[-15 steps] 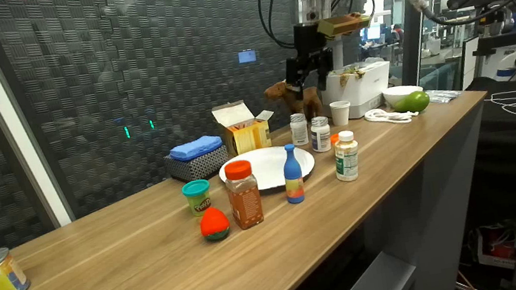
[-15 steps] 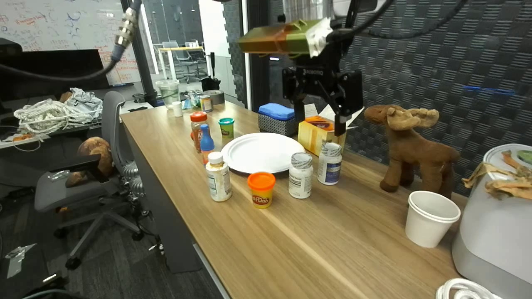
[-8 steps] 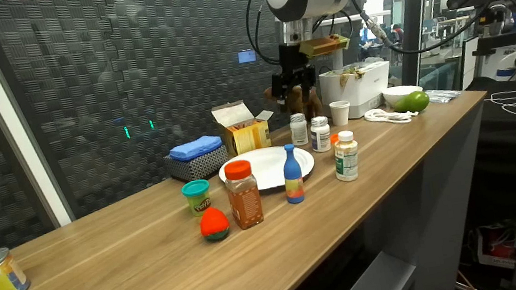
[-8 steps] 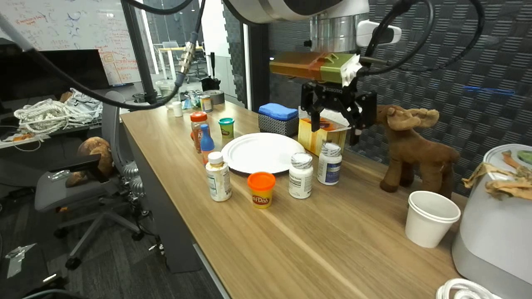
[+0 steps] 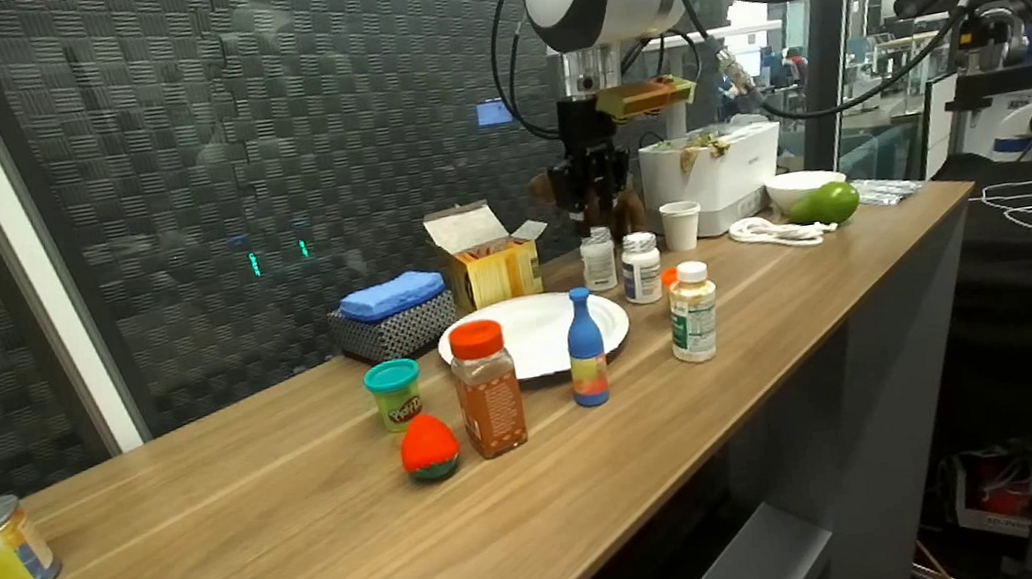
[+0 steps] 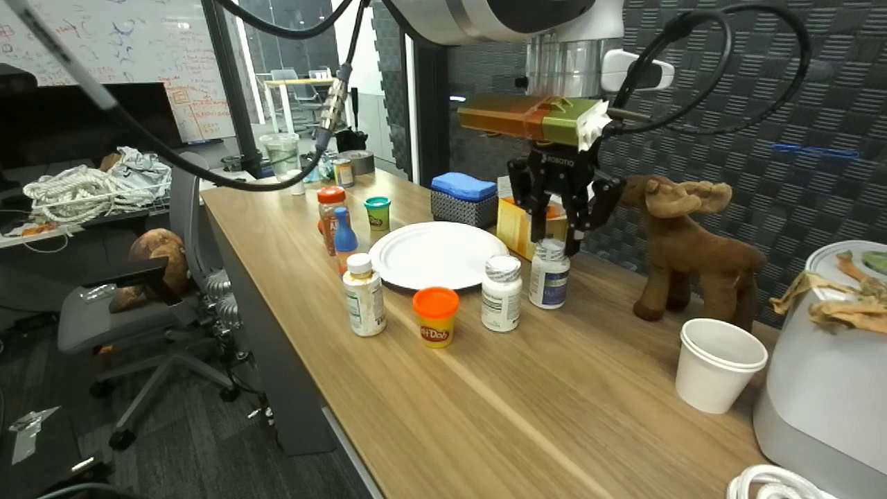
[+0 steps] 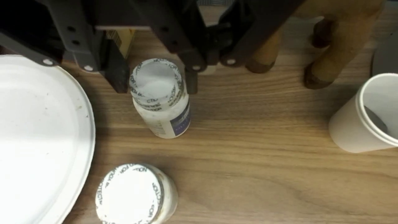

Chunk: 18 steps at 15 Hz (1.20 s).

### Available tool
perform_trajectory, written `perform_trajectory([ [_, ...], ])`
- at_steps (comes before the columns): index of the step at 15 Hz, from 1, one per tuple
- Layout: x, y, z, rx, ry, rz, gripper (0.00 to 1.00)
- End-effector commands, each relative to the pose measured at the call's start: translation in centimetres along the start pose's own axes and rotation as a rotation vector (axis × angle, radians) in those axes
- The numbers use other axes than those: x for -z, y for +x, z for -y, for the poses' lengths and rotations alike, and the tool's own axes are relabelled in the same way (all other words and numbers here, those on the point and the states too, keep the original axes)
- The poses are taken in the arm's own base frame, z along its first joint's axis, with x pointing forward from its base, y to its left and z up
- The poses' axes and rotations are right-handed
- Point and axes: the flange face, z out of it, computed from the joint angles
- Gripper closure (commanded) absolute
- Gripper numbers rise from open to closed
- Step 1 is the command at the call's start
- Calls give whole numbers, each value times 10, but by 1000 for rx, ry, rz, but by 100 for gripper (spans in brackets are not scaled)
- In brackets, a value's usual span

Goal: Put the bottles and orange plushie surrounding the white plate on the white plate

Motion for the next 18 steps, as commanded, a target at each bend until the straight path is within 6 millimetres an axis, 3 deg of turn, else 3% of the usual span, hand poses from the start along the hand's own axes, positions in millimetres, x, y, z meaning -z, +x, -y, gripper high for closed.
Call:
perform_trajectory([
  [1,11,3,0,6,9,36,79],
  [5,5,-1,0,7,12,94,81],
  [8,22,5,10,23,-27,86,81],
  [12,62,21,52,119,-101,35,81],
  [18,72,20,140,269,-22,60,81],
])
